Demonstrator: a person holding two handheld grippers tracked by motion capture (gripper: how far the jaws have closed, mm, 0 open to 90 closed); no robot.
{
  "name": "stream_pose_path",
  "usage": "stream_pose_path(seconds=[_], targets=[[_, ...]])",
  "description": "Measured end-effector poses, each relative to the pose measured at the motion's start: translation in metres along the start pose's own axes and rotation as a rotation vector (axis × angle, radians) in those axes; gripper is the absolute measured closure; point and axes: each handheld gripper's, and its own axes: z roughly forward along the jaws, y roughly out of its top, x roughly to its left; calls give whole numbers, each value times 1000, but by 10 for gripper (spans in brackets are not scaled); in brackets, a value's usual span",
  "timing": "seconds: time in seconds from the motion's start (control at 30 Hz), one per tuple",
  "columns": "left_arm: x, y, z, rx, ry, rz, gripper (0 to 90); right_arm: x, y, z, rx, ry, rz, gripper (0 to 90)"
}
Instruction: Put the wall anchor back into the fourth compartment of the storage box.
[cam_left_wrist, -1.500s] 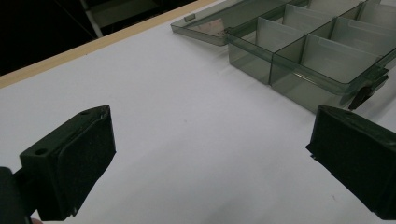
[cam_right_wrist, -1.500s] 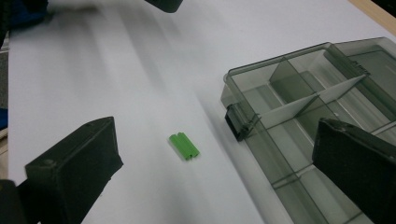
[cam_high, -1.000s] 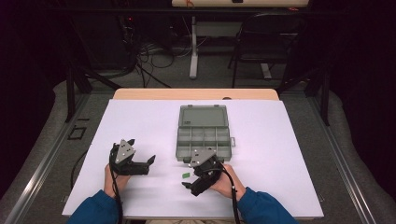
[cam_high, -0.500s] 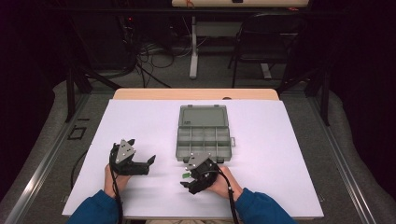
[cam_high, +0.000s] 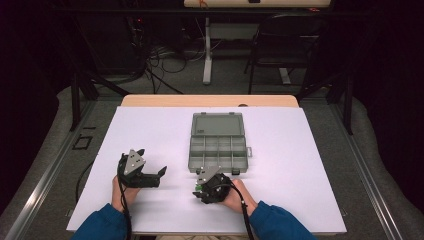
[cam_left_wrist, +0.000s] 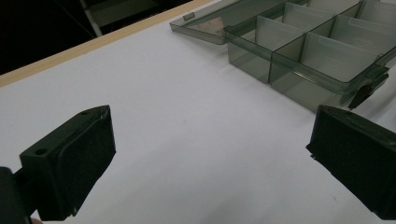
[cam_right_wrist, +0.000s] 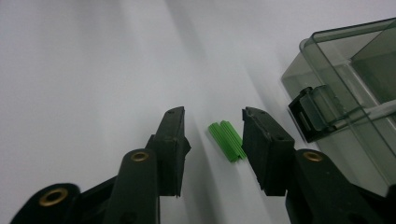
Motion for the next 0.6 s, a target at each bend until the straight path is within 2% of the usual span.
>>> stream_pose_path(seconds=[0.27, 0.6], targets=[[0, 0, 0, -2, -2, -1, 2, -3, -2, 6, 11, 11, 9, 681], [0, 0, 0, -3, -2, 1, 2, -4, -2, 7, 6, 22, 13, 740]])
